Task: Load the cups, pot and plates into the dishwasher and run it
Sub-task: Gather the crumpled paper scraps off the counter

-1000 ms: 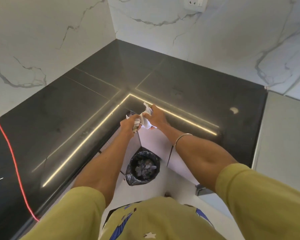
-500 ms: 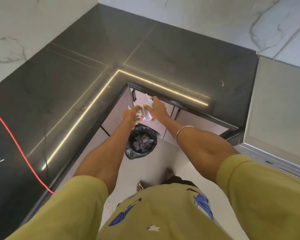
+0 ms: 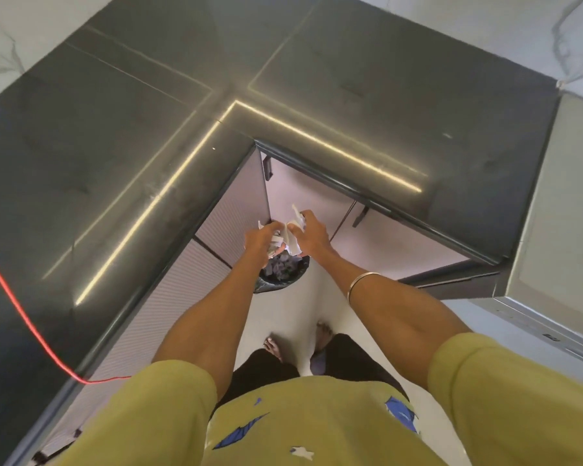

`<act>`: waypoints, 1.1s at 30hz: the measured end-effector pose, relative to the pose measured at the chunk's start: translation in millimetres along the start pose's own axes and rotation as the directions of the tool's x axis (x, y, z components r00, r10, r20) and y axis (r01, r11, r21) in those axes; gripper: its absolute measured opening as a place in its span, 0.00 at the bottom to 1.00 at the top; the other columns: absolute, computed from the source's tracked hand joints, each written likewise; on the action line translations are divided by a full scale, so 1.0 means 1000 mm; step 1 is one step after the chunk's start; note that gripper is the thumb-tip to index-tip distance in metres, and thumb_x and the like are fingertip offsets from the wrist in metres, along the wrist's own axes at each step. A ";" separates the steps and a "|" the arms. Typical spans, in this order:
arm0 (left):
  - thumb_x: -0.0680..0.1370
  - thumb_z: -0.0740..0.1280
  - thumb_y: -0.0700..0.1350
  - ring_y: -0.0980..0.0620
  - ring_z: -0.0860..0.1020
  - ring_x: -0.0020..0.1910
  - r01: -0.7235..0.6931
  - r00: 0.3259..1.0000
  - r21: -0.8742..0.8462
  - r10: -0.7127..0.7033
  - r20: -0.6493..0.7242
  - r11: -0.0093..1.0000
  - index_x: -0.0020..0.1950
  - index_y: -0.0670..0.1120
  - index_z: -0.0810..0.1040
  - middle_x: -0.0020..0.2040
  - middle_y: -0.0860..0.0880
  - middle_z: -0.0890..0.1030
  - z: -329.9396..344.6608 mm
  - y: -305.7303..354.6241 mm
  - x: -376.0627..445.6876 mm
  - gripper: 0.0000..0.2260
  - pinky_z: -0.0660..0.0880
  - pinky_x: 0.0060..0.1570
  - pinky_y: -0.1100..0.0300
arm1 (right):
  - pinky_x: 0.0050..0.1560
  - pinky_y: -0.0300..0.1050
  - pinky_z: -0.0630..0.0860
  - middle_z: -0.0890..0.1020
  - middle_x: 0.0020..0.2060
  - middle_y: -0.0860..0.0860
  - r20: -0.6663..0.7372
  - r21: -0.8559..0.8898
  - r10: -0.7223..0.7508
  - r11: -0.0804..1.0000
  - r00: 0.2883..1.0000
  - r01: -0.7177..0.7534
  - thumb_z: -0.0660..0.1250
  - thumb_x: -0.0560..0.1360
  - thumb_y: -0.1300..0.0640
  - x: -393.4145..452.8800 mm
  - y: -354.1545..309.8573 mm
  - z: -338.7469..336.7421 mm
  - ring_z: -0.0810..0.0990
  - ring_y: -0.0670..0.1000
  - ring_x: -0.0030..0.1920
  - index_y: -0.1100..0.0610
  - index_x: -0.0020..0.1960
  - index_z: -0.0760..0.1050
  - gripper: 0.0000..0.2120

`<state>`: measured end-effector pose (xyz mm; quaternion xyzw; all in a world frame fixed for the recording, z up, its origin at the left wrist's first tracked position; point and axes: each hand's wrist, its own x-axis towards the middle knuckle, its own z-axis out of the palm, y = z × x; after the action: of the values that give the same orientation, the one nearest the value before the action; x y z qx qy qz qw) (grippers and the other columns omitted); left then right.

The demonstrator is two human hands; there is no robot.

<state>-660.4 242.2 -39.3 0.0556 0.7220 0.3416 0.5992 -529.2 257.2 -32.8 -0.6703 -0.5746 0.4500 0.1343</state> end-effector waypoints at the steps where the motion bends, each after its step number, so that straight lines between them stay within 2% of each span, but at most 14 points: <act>1: 0.63 0.79 0.46 0.44 0.82 0.40 0.006 1.000 0.003 -0.006 0.010 1.000 0.52 0.37 0.81 0.48 0.39 0.84 0.002 -0.005 0.009 0.21 0.82 0.43 0.52 | 0.53 0.49 0.76 0.78 0.60 0.58 0.001 0.001 0.010 1.000 1.000 -0.010 0.65 0.80 0.48 0.007 0.009 0.007 0.79 0.59 0.55 0.55 0.69 0.66 0.21; 3: 0.57 0.80 0.49 0.43 0.83 0.43 0.023 1.000 0.015 -0.023 -0.001 1.000 0.56 0.37 0.80 0.49 0.38 0.84 0.006 -0.021 0.034 0.31 0.82 0.47 0.49 | 0.54 0.50 0.78 0.77 0.62 0.59 0.006 0.005 0.034 0.999 0.999 -0.034 0.64 0.81 0.50 0.021 0.029 0.023 0.79 0.60 0.58 0.55 0.70 0.65 0.21; 7: 0.60 0.81 0.48 0.42 0.84 0.45 0.015 1.000 -0.018 -0.016 -0.015 1.000 0.61 0.37 0.77 0.52 0.37 0.83 0.012 -0.061 0.107 0.34 0.81 0.36 0.54 | 0.56 0.55 0.79 0.76 0.64 0.59 0.049 0.017 0.107 0.994 0.993 -0.108 0.61 0.82 0.50 0.062 0.077 0.061 0.78 0.62 0.60 0.55 0.70 0.64 0.19; 11: 0.57 0.79 0.62 0.41 0.82 0.53 0.011 0.998 0.040 -0.008 -0.070 0.999 0.63 0.40 0.77 0.53 0.40 0.83 0.018 -0.125 0.228 0.41 0.81 0.54 0.45 | 0.68 0.54 0.71 0.73 0.70 0.57 0.027 -0.009 0.035 0.999 0.999 -0.035 0.62 0.81 0.52 0.116 0.141 0.117 0.73 0.59 0.68 0.57 0.73 0.65 0.23; 13: 0.60 0.78 0.61 0.42 0.82 0.53 -0.010 0.997 0.046 0.014 -0.077 0.999 0.63 0.41 0.78 0.53 0.41 0.83 0.024 -0.142 0.245 0.38 0.80 0.56 0.45 | 0.67 0.55 0.71 0.73 0.70 0.57 0.031 -0.017 -0.004 1.000 1.000 0.004 0.62 0.82 0.51 0.138 0.173 0.141 0.72 0.58 0.69 0.57 0.75 0.64 0.24; 15: 0.68 0.77 0.55 0.44 0.82 0.49 -0.054 0.996 0.040 0.057 -0.065 0.998 0.57 0.40 0.81 0.49 0.41 0.83 0.028 -0.163 0.274 0.24 0.81 0.53 0.47 | 0.62 0.53 0.75 0.74 0.66 0.59 0.039 -0.013 0.003 1.000 0.999 -0.003 0.61 0.82 0.51 0.162 0.206 0.168 0.75 0.59 0.65 0.59 0.73 0.65 0.23; 16: 0.67 0.77 0.55 0.44 0.82 0.46 -0.068 0.995 0.040 0.071 -0.074 0.997 0.52 0.42 0.82 0.46 0.42 0.83 0.030 -0.174 0.289 0.21 0.82 0.50 0.47 | 0.59 0.51 0.75 0.75 0.64 0.60 0.041 -0.009 0.024 1.000 0.999 -0.024 0.62 0.82 0.51 0.174 0.222 0.181 0.76 0.59 0.62 0.60 0.71 0.66 0.22; 17: 0.64 0.77 0.58 0.44 0.83 0.44 -0.066 0.992 0.046 0.070 -0.104 0.997 0.47 0.44 0.83 0.44 0.44 0.84 0.030 -0.187 0.310 0.21 0.82 0.47 0.47 | 0.57 0.50 0.76 0.77 0.63 0.60 0.045 0.006 0.043 0.999 0.998 -0.043 0.62 0.81 0.51 0.185 0.236 0.194 0.78 0.60 0.60 0.62 0.70 0.67 0.21; 19: 0.57 0.75 0.69 0.45 0.84 0.44 -0.049 0.981 0.072 0.062 -0.182 0.996 0.42 0.47 0.80 0.42 0.47 0.84 0.027 -0.215 0.361 0.28 0.83 0.45 0.46 | 0.56 0.51 0.78 0.78 0.62 0.59 0.051 0.016 0.055 0.998 0.997 -0.056 0.63 0.80 0.49 0.204 0.260 0.219 0.79 0.60 0.59 0.61 0.69 0.67 0.22; 21: 0.56 0.71 0.76 0.44 0.84 0.46 -0.003 0.964 0.114 0.034 -0.264 0.993 0.47 0.47 0.80 0.44 0.46 0.84 0.026 -0.236 0.396 0.35 0.83 0.45 0.45 | 0.54 0.52 0.80 0.78 0.62 0.57 0.080 0.014 0.069 0.997 0.994 -0.071 0.63 0.80 0.46 0.219 0.277 0.239 0.79 0.59 0.59 0.58 0.70 0.66 0.24; 23: 0.60 0.69 0.75 0.43 0.82 0.52 -0.012 0.955 0.138 0.052 -0.291 0.990 0.58 0.45 0.79 0.53 0.45 0.83 0.028 -0.235 0.396 0.40 0.82 0.51 0.45 | 0.57 0.52 0.79 0.77 0.63 0.55 0.119 0.029 0.091 0.995 0.989 -0.095 0.63 0.79 0.42 0.232 0.291 0.254 0.78 0.57 0.61 0.55 0.71 0.64 0.27; 26: 0.63 0.61 0.77 0.38 0.72 0.68 0.041 0.977 0.086 -0.022 -0.214 0.995 0.75 0.45 0.65 0.71 0.42 0.71 0.035 -0.231 0.394 0.50 0.70 0.67 0.40 | 0.64 0.54 0.75 0.73 0.68 0.56 0.191 0.070 0.129 0.987 0.973 -0.145 0.57 0.81 0.42 0.246 0.301 0.263 0.74 0.59 0.66 0.54 0.75 0.60 0.27; 29: 0.72 0.61 0.72 0.39 0.63 0.75 0.042 0.983 -0.074 -0.054 -0.173 0.996 0.80 0.47 0.53 0.78 0.43 0.61 0.035 -0.237 0.397 0.45 0.63 0.72 0.38 | 0.66 0.52 0.70 0.72 0.70 0.59 0.167 0.082 0.093 0.991 0.982 -0.107 0.52 0.83 0.47 0.243 0.304 0.255 0.72 0.61 0.68 0.57 0.76 0.60 0.25; 33: 0.79 0.57 0.66 0.42 0.67 0.74 -0.010 0.982 -0.005 0.009 -0.189 1.000 0.78 0.46 0.62 0.76 0.43 0.67 0.030 -0.236 0.368 0.34 0.66 0.70 0.47 | 0.68 0.53 0.66 0.70 0.71 0.61 0.120 0.045 0.124 0.990 0.985 -0.130 0.51 0.84 0.56 0.216 0.300 0.228 0.69 0.64 0.70 0.60 0.76 0.61 0.21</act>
<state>-657.0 255.6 -477.3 0.0246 0.7743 0.3502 0.5265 -520.8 282.0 -466.4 -0.6744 -0.5253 0.5111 0.0892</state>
